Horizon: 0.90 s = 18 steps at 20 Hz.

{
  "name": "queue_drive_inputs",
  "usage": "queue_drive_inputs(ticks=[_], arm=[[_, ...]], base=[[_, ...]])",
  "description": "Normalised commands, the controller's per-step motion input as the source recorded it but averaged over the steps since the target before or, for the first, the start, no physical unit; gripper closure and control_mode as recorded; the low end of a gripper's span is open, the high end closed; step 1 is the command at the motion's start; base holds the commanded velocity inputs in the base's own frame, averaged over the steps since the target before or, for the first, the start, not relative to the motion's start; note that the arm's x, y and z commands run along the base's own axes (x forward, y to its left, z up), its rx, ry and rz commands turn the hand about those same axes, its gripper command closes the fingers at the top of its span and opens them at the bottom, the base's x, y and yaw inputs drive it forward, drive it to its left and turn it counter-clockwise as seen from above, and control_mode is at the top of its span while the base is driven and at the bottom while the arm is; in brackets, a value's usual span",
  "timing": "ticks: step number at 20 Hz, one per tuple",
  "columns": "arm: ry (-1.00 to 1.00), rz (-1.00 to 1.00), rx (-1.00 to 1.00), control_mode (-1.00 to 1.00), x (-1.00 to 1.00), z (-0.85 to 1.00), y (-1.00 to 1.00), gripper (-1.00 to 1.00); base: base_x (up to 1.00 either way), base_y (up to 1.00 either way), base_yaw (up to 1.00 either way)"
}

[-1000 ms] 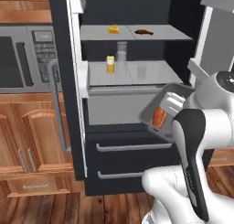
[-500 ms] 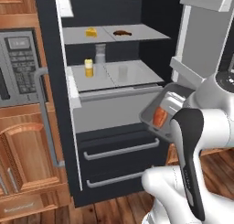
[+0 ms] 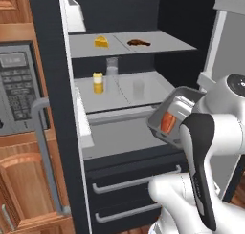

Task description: Place the tupperware on the top shelf of the fridge. Make space for the tupperware among the existing items by rearranging them on the shelves if needed. Close the fridge door when finished.

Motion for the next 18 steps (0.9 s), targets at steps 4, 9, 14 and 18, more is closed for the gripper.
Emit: queue_drive_inputs(ticks=[4, 9, 14, 18], arm=[[0.00, 0.00, 0.00, 1.00, 0.00, 0.00, 0.00, 1.00], [0.00, 0.00, 0.00, 1.00, 0.00, 0.00, 0.00, 1.00], [0.00, 0.00, 0.00, 1.00, 0.00, 0.00, 0.00, 1.00], [-0.04, -0.02, 0.00, -1.00, -0.01, 0.00, -0.10, 1.00]], base=[[0.72, 0.00, 0.00], [0.63, 0.00, 0.00], [0.61, -0.01, 0.00], [0.17, -0.03, 0.00]])
